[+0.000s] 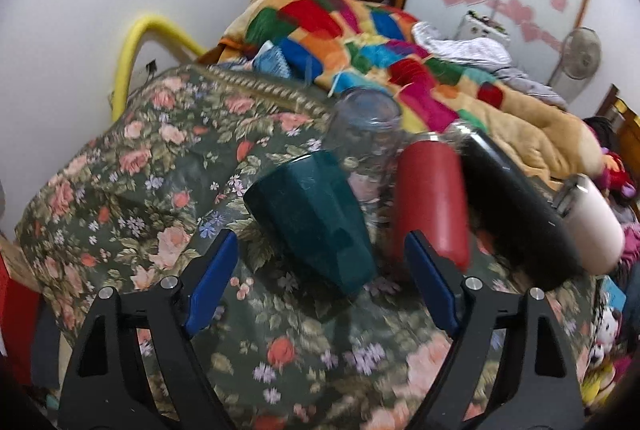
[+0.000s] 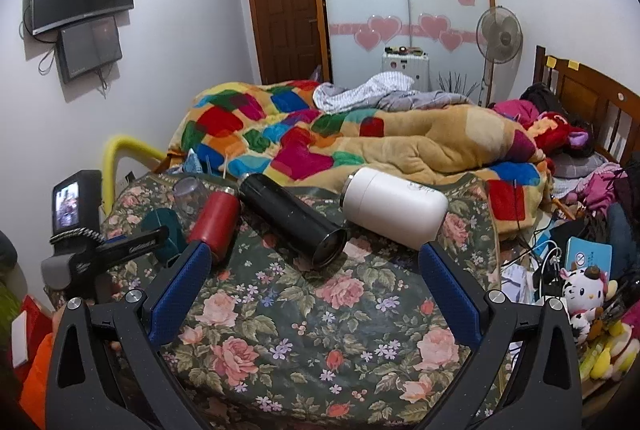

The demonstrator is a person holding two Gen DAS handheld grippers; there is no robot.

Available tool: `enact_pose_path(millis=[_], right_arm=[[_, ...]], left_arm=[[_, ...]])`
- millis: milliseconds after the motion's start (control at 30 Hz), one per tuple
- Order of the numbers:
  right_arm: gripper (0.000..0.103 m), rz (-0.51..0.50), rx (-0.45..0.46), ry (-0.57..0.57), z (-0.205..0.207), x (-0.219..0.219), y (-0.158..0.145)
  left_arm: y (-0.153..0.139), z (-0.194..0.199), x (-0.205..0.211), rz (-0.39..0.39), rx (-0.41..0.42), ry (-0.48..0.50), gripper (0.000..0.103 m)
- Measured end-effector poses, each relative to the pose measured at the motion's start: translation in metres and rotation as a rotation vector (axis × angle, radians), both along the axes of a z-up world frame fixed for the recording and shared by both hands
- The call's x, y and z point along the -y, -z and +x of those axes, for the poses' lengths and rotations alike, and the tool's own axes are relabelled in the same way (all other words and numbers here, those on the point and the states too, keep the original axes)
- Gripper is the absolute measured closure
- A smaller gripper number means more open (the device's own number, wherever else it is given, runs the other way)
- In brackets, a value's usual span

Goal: Flip cup upright
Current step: 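Move the left gripper down to the teal mug and close on it, then lift the teal mug with the left gripper and carry it toward the right tool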

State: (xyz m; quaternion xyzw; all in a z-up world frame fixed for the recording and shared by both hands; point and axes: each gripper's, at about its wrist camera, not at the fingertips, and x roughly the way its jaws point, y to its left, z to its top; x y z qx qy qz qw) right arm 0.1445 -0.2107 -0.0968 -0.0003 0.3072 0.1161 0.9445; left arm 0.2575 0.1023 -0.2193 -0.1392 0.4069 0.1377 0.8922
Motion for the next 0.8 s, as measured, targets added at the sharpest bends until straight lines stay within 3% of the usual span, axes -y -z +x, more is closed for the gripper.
enact_pose_path(millis=[300,433,567,800], right_arm=[[0.0,-0.012,-0.023,0.012,0.012,-0.001,0.008],[0.0,-0.015,-0.026,0.009,0.014,-0.001,0.009],[0.0,-0.018,-0.022,0.003,0.011,-0.002,0.007],[0.0,-0.026,-0.004,-0.004,0.004,-0.004,-0.001]], left_arm=[[0.031,0.035,-0.02,-0.118,-0.054,-0.082,0.025],[0.04,0.044,-0.018,-0.105,-0.086,-0.088,0.026],[0.048,0.046,-0.021,-0.153,-0.096,-0.093,0.027],[0.046,0.039,-0.021,-0.133,-0.105,-0.081,0.03]])
